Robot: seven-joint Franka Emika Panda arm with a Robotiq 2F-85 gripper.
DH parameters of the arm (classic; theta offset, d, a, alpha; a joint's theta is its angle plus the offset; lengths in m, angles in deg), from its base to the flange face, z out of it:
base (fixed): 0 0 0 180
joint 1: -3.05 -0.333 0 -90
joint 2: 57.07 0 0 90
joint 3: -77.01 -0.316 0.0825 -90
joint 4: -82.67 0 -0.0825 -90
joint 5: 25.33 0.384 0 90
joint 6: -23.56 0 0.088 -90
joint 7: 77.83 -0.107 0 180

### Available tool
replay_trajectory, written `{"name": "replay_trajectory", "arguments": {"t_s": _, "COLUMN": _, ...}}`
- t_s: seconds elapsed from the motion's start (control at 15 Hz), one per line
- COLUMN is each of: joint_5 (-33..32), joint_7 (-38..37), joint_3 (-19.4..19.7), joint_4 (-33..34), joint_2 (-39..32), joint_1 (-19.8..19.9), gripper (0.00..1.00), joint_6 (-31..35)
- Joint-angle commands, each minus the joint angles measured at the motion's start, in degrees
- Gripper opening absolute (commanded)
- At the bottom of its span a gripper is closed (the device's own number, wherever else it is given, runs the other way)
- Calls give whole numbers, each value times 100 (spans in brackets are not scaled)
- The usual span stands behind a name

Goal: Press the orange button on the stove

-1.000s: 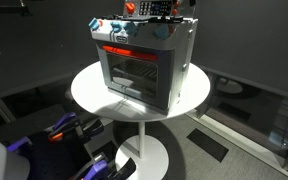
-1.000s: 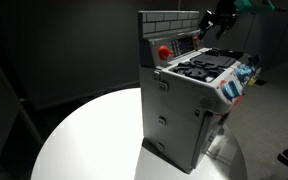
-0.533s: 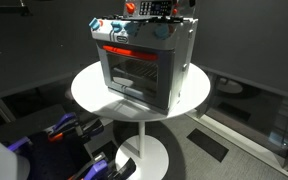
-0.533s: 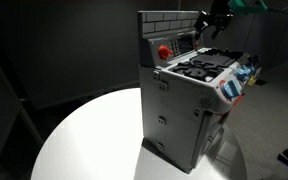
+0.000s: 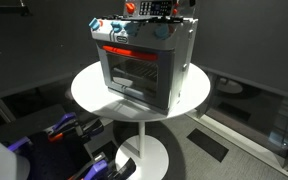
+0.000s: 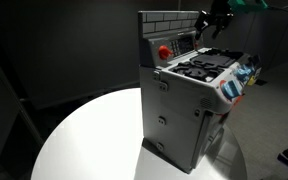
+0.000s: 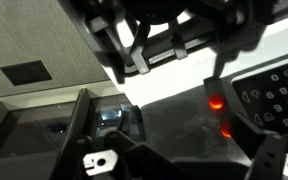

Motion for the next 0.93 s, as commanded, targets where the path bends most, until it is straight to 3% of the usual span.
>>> {"name": "replay_trajectory", "arguments": {"t_s": 0.0, "joint_5": 153, "joint_7": 49, "joint_3": 73, "joint_4": -55, "joint_2": 216, "joint_1": -51, "gripper": 100, "joint_6": -247}}
{"name": "replay_trajectory", "arguments": {"t_s": 0.53, "joint_5": 804, "joint_7": 463, "joint_3": 69, "joint_4": -658, "joint_2": 1024, "joint_1": -26, "gripper": 100, "joint_6": -974}}
{"name": "replay_trajectory", "arguments": {"t_s": 0.87, "joint_5": 836, "joint_7": 664, "joint_3": 119, "joint_4": -1185, "joint_2": 1720, "joint_1": -2, "gripper": 100, "joint_6": -1628}}
